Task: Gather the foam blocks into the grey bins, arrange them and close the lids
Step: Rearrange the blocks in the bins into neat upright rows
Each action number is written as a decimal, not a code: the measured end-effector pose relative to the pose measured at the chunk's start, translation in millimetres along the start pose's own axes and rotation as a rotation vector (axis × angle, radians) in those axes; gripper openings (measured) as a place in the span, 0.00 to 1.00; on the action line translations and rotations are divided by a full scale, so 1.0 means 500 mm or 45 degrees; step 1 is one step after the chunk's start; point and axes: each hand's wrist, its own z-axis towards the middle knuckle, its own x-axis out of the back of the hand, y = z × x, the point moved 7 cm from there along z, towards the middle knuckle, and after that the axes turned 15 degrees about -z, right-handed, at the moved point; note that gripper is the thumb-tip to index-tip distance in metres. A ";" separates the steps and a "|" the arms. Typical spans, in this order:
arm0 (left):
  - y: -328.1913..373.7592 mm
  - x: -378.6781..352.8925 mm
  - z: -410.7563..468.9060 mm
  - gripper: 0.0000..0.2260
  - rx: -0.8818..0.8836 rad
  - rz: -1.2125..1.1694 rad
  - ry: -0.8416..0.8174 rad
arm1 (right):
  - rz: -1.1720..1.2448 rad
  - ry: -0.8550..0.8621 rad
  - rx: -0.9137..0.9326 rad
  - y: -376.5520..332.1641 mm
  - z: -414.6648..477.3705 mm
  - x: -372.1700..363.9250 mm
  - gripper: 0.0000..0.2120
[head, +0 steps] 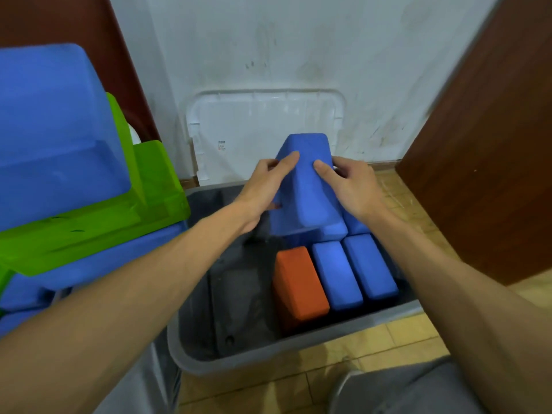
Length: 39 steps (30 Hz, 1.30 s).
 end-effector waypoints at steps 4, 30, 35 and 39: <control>-0.054 0.004 0.007 0.30 0.022 0.106 -0.029 | -0.088 -0.111 -0.087 0.038 -0.008 -0.038 0.16; -0.190 0.086 0.114 0.23 0.188 0.223 0.295 | -0.409 -0.515 -0.277 0.130 0.028 -0.181 0.14; -0.262 0.130 0.091 0.16 0.254 0.341 0.443 | -0.589 -0.627 -0.164 0.129 0.021 -0.208 0.18; -0.297 0.114 0.072 0.12 0.346 0.177 0.290 | -0.778 -0.704 -0.067 0.123 0.027 -0.212 0.14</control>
